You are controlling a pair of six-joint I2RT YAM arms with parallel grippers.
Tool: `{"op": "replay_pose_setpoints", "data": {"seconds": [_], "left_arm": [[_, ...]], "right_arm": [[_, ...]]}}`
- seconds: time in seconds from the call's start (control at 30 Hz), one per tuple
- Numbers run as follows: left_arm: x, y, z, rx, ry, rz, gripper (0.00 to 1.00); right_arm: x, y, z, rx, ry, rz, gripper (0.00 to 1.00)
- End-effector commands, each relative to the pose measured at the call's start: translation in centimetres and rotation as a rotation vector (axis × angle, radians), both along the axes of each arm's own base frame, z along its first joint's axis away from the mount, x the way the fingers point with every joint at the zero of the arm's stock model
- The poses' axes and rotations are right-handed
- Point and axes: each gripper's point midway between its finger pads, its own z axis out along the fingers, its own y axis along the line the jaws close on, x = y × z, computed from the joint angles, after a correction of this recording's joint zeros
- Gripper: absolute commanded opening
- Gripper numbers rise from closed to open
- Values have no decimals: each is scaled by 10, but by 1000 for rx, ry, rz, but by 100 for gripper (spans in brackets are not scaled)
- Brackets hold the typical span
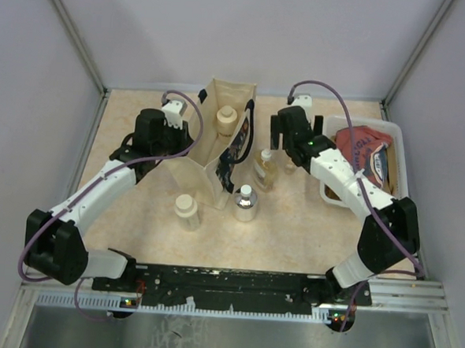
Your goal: Place the personal care products into the canvas bag
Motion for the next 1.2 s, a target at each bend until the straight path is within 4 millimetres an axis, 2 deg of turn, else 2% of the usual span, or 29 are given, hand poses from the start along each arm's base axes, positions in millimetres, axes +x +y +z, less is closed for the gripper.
{"op": "replay_pose_setpoints", "data": {"seconds": [0.0, 0.33, 0.43, 0.47, 0.53, 0.63, 0.77, 0.83, 0.93, 1.0, 1.17], "left_arm": [[0, -1, -1, -2, 13, -2, 31], [-1, -2, -7, 1, 28, -8, 31], [-1, -2, -6, 1, 26, -9, 31], [-1, -2, -6, 1, 26, -8, 31], [0, -2, -4, -3, 20, -7, 31], [0, -2, -4, 0, 24, -5, 31], [-1, 0, -8, 8, 32, 0, 31], [-2, 0, -9, 7, 35, -2, 31], [-3, 0, -8, 6, 35, -4, 26], [-3, 0, -7, 6, 35, -4, 19], [-4, 0, -10, 4, 49, 0, 6]], "right_arm": [[-2, -13, -1, 53, -10, -100, 99], [12, -31, -46, 71, 10, -114, 98], [17, -31, -60, 70, 13, -88, 90], [20, -29, -62, 67, 5, -74, 85], [24, -24, -67, 68, -14, -37, 65], [27, -21, -71, 70, -41, -13, 45], [27, -22, -67, 61, -63, 0, 13], [27, -25, -57, 46, -76, -4, 0], [27, -28, -22, 27, -108, -5, 0], [27, -24, 13, 20, -148, 16, 0], [18, 13, 115, 36, -335, 149, 0]]}}
